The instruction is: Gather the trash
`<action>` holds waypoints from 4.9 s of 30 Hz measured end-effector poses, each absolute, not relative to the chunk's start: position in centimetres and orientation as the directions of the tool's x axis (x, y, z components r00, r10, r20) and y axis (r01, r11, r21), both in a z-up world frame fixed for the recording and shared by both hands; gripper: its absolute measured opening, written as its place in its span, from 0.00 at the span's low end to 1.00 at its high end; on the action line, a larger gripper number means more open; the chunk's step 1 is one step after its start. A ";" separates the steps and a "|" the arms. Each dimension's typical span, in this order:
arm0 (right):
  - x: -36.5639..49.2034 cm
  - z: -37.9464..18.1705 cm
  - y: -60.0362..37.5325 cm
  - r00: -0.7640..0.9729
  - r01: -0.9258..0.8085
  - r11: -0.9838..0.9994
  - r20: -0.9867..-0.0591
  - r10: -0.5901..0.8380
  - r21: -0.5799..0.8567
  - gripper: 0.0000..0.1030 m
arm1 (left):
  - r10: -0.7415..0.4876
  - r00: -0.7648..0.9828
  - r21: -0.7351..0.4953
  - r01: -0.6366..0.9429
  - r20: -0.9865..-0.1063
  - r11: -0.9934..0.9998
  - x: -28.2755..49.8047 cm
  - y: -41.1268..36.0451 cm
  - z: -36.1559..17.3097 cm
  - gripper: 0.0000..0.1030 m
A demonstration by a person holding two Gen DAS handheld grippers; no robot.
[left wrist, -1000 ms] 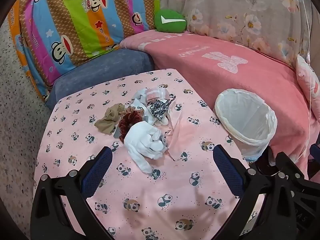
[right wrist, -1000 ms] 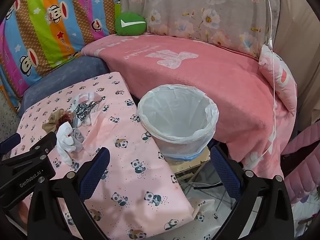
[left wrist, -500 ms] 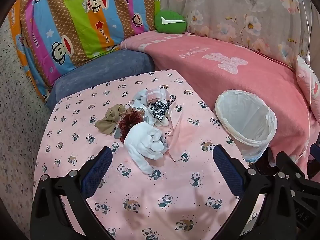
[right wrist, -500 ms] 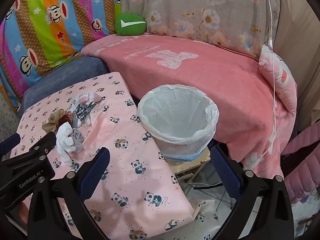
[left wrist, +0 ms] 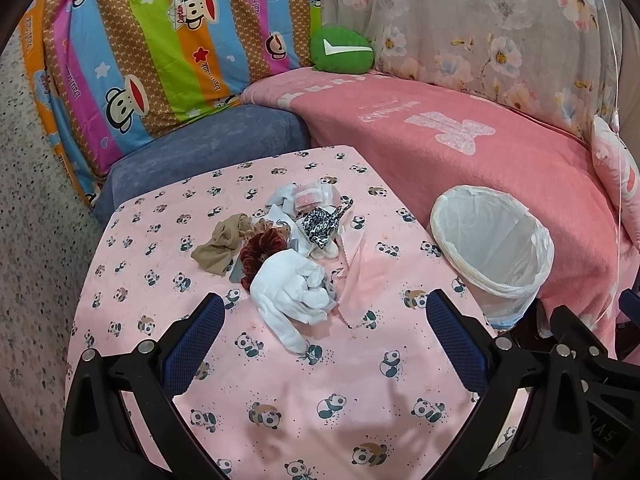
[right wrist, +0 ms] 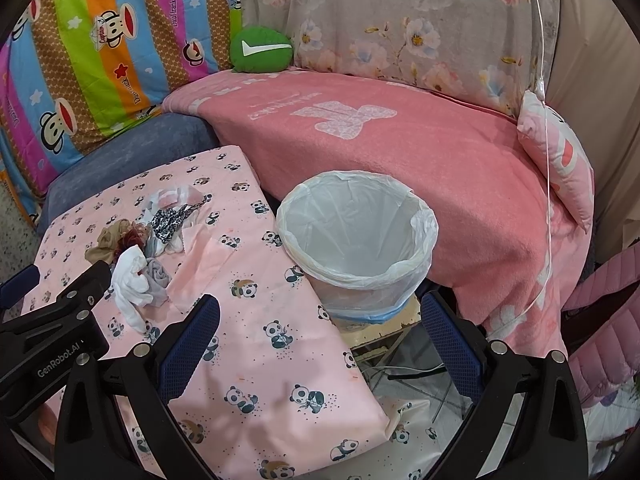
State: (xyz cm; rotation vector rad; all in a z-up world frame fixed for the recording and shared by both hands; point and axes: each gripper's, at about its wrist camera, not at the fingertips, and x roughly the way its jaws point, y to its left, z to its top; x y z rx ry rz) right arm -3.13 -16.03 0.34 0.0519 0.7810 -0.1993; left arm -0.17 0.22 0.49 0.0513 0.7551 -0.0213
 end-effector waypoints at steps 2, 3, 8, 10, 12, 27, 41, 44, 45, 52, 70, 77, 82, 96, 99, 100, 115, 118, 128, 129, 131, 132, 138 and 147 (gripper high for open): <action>-3.3 0.4 -16.0 0.692 0.200 0.979 -0.703 -0.161 -0.028 0.95 | -0.002 0.733 0.040 0.039 -0.680 0.998 -0.4 0.2 0.5 0.93; -3.3 0.2 -15.9 0.693 0.200 0.979 -0.703 -0.161 -0.027 0.95 | -0.002 0.735 0.040 0.039 -0.678 0.998 -0.4 0.3 0.5 0.93; -3.3 0.2 -15.9 0.695 0.200 0.979 -0.701 -0.160 -0.025 0.95 | -0.003 0.741 0.040 0.040 -0.671 0.998 -0.6 0.2 0.6 0.93; -3.3 0.3 -15.9 0.696 0.200 0.980 -0.700 -0.160 -0.026 0.95 | -0.004 0.741 0.038 0.040 -0.672 0.998 -0.6 0.3 0.6 0.93; -3.3 0.3 -15.9 0.695 0.201 0.979 -0.701 -0.160 -0.025 0.95 | -0.005 0.742 0.037 0.040 -0.670 0.999 -0.7 0.3 0.6 0.93; -3.4 0.7 -15.8 0.700 0.203 0.979 -0.696 -0.163 -0.025 0.95 | -0.011 0.735 0.024 0.036 -0.678 0.999 -0.5 0.4 0.7 0.93; -3.4 0.8 -16.6 0.704 0.212 0.977 -0.691 -0.165 -0.018 0.95 | -0.010 0.735 0.023 0.035 -0.678 0.999 -0.5 0.5 0.8 0.93; -3.4 0.8 -16.8 0.704 0.213 0.977 -0.690 -0.166 -0.018 0.95 | -0.009 0.736 0.025 0.036 -0.677 0.999 -0.5 0.5 0.8 0.93; -3.4 0.9 -16.8 0.704 0.212 0.977 -0.690 -0.165 -0.017 0.95 | -0.010 0.735 0.026 0.036 -0.677 0.999 -0.5 0.5 0.8 0.93; -3.4 0.8 -17.0 0.706 0.216 0.976 -0.689 -0.167 -0.016 0.95 | -0.013 0.734 0.026 0.041 -0.679 0.999 -0.5 0.2 0.9 0.93; -3.5 0.8 -16.9 0.702 0.212 0.977 -0.693 -0.166 -0.019 0.95 | -0.012 0.733 0.024 0.039 -0.681 0.999 -0.6 0.1 0.9 0.93; -3.8 0.0 -16.0 0.687 0.195 0.980 -0.710 -0.156 -0.027 0.95 | -0.013 0.719 0.018 0.035 -0.694 0.999 -1.1 0.6 0.6 0.93; -3.9 -0.4 -15.6 0.681 0.183 0.983 -0.717 -0.149 -0.030 0.95 | -0.007 0.703 0.019 0.029 -0.711 0.999 -1.3 1.1 0.0 0.93; -4.0 -0.5 -15.1 0.679 0.176 0.984 -0.719 -0.147 -0.034 0.95 | -0.002 0.689 0.015 0.019 -0.725 1.000 -1.6 2.0 -0.5 0.93; -4.1 -0.5 -15.0 0.681 0.178 0.983 -0.717 -0.148 -0.034 0.95 | -0.001 0.688 0.015 0.017 -0.726 1.000 -1.7 2.1 -0.6 0.93; -4.1 -0.5 -15.0 0.681 0.178 0.983 -0.717 -0.148 -0.034 0.95 | 0.000 0.687 0.015 0.016 -0.727 1.000 -1.6 2.1 -0.6 0.93; -4.3 0.1 -15.0 0.688 0.182 0.983 -0.709 -0.155 -0.037 0.95 | -0.005 0.691 0.012 0.019 -0.723 1.000 -1.8 2.4 -0.4 0.93; -4.2 0.1 -14.9 0.688 0.184 0.982 -0.709 -0.153 -0.034 0.95 | -0.006 0.689 0.009 0.019 -0.725 1.000 -1.8 2.4 -0.4 0.93; -3.8 0.5 -14.7 0.691 0.192 0.981 -0.705 -0.161 -0.036 0.95 | -0.009 0.684 0.004 0.017 -0.730 1.000 -1.3 2.6 -0.5 0.93; -3.7 0.4 -14.7 0.690 0.193 0.981 -0.706 -0.160 -0.034 0.95 | -0.010 0.683 0.003 0.018 -0.730 1.000 -1.3 2.6 -0.5 0.93; -3.6 0.4 -14.7 0.691 0.195 0.980 -0.705 -0.160 -0.032 0.95 | -0.015 0.683 -0.002 0.021 -0.731 1.000 -1.0 2.8 -0.5 0.93; -3.5 0.4 -14.7 0.691 0.195 0.980 -0.705 -0.158 -0.028 0.95 | -0.017 0.684 -0.002 0.023 -0.730 1.000 -1.0 2.9 -0.6 0.93; -2.3 -0.6 -14.3 0.693 0.190 0.982 -0.708 -0.137 -0.003 0.95 | -0.037 0.681 -0.013 0.041 -0.731 0.999 -0.1 3.9 -1.5 0.93; 0.0 -3.3 -12.8 0.687 0.169 0.985 -0.719 -0.105 0.017 0.95 | -0.011 0.642 -0.010 0.005 -0.767 1.000 2.2 7.8 -5.0 0.93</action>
